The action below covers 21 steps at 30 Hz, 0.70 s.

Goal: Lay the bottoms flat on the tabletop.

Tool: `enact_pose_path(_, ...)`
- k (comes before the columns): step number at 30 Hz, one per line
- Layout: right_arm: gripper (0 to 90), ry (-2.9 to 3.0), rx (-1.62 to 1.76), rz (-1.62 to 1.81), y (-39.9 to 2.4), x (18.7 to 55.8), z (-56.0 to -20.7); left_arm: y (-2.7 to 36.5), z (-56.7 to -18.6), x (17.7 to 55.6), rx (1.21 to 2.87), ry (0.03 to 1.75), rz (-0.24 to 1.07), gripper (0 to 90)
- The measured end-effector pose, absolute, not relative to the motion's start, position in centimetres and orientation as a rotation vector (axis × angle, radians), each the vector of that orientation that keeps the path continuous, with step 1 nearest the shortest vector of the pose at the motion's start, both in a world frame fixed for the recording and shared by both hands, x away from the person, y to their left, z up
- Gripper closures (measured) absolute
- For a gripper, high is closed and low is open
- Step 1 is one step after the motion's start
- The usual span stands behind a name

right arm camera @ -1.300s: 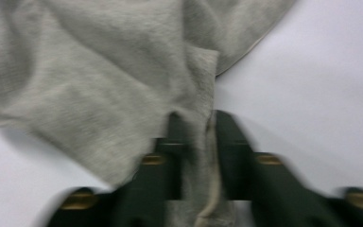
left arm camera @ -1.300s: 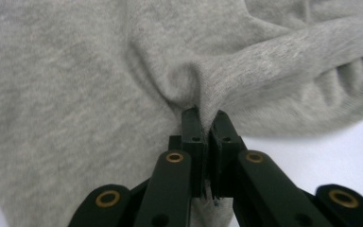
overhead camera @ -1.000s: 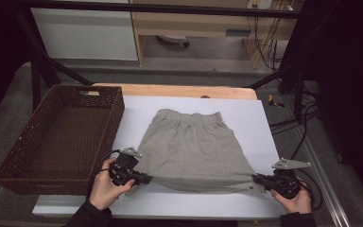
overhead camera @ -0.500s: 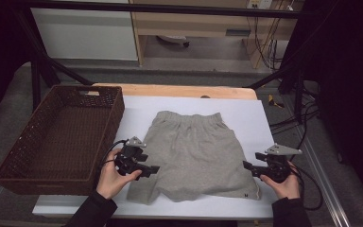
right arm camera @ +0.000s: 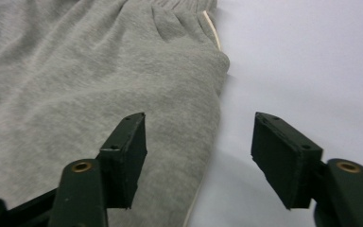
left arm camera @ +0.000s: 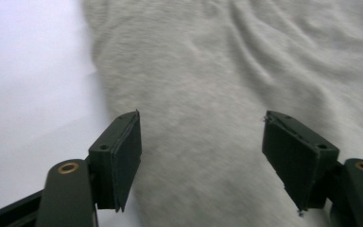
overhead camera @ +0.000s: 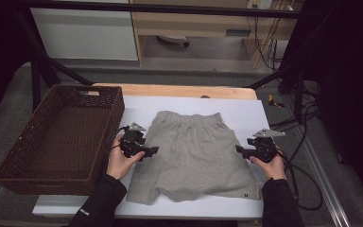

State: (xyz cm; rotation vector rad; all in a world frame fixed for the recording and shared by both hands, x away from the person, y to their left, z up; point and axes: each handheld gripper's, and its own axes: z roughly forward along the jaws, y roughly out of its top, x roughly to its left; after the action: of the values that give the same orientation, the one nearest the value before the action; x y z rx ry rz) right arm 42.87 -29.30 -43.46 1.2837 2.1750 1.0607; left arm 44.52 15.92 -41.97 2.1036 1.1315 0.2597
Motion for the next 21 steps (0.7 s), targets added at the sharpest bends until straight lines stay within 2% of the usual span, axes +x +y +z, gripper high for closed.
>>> enact_pose_path(5,44.7,2.214,1.301,1.034,-28.8,44.3,-44.5,16.4,-43.0,45.8,2.102,1.204,0.291,44.0)
enact_pose_path(11,55.5,2.251,1.31,1.009,-28.2,45.1,-45.2,16.8,-43.9,46.4,2.117,1.229,0.263,54.4)
enact_pose_path(13,62.9,2.252,1.314,1.02,-28.2,45.2,-45.2,16.7,-44.0,46.4,2.111,1.225,0.237,61.6)
enact_pose_path(15,76.5,2.281,1.315,1.037,-28.2,45.3,-45.1,16.6,-44.0,46.3,2.123,1.211,0.215,72.1)
enact_pose_path(16,79.7,2.289,1.31,1.041,-28.2,45.3,-45.0,16.5,-43.9,46.3,2.123,1.215,0.218,75.2)
enact_pose_path(17,80.8,2.292,1.307,1.035,-28.2,45.3,-45.0,16.4,-43.8,46.2,2.119,1.215,0.227,77.1)
enact_pose_path(18,81.4,2.294,1.301,1.034,-28.2,45.4,-44.9,16.4,-43.6,46.2,2.121,1.215,0.254,84.4)
enact_pose_path(21,81.9,2.26,1.298,1.028,-28.4,45.6,-44.7,16.8,-43.1,46.6,2.102,1.218,0.263,85.9)
